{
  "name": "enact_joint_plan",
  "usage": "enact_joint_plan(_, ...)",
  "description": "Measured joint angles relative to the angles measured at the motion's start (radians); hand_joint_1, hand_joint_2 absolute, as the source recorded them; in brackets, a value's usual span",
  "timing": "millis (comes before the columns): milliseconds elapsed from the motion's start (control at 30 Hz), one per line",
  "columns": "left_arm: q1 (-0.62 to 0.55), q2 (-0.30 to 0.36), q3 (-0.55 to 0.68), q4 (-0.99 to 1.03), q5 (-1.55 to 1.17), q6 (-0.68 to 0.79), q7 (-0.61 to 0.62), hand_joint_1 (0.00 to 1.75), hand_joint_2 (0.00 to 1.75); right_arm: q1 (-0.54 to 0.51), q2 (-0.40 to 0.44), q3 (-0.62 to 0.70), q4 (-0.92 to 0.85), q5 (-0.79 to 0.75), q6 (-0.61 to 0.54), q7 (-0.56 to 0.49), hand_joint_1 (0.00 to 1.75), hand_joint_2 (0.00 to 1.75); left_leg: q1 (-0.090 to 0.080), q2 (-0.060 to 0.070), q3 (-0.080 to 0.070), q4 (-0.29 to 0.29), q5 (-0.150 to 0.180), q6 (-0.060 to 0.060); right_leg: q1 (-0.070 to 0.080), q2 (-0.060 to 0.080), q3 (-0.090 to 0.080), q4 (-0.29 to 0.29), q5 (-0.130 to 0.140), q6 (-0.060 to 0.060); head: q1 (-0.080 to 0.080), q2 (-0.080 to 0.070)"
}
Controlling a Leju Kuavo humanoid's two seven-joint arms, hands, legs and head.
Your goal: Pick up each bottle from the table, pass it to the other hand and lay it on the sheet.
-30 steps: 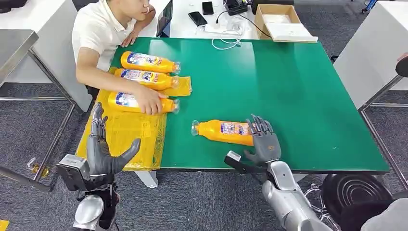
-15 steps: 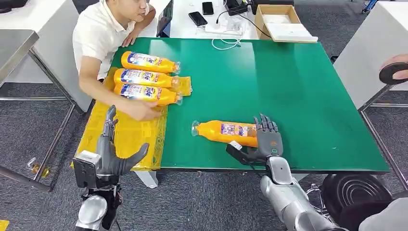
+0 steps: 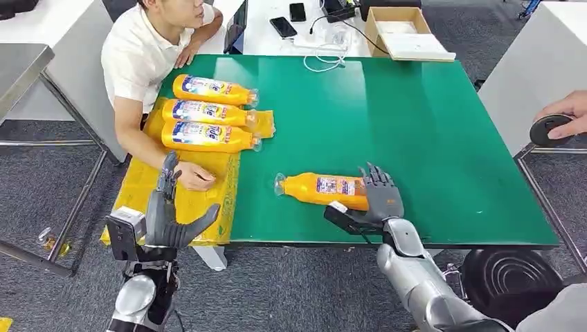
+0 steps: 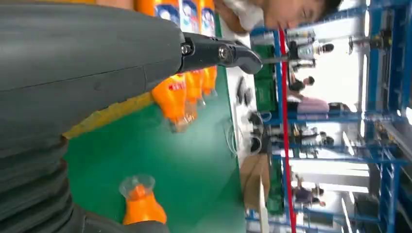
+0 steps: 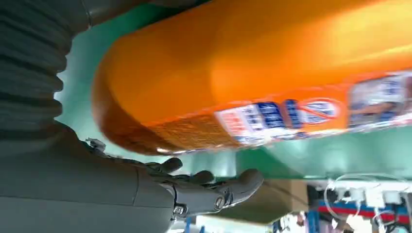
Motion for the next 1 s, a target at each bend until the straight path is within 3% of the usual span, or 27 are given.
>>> enact_joint_plan(33,-0.002,0.0,-0.002,0.002,0.001,-0.001,0.0,0.0,1.75,-0.002,0.002,0.0,0.003,0.0,0.002,0.0,0.0,1.75,0.0,0.0,0.0,0.0,0.0,0.0,0.0,0.0,0.0,0.0,0.0,0.0,0.0,0.0)
enact_joint_plan(67,-0.005,0.0,-0.004,0.003,0.002,-0.002,0.001,0.0,1.75,-0.005,0.005,0.0,0.006,-0.001,0.005,0.0,1.75,1.75,0.0,0.0,0.0,0.0,0.0,0.0,0.0,0.0,0.0,0.0,0.0,0.0,0.0,0.0)
enact_joint_plan(533,-0.054,0.001,-0.026,0.032,0.032,-0.008,0.011,0.0,1.75,-0.05,0.019,-0.009,0.038,-0.055,0.153,-0.032,1.75,1.75,0.0,0.002,0.003,0.0,0.0,0.0,0.0,0.0,0.002,0.0,0.0,0.0,0.0,0.0)
enact_joint_plan(1000,-0.073,0.007,-0.032,0.05,0.054,-0.029,0.011,0.0,1.75,-0.049,0.019,-0.045,0.05,-0.106,0.173,-0.066,1.75,1.75,0.0,0.002,0.006,0.0,0.0,0.0,0.0,0.001,0.006,0.0,0.0,0.0,0.0,0.0)
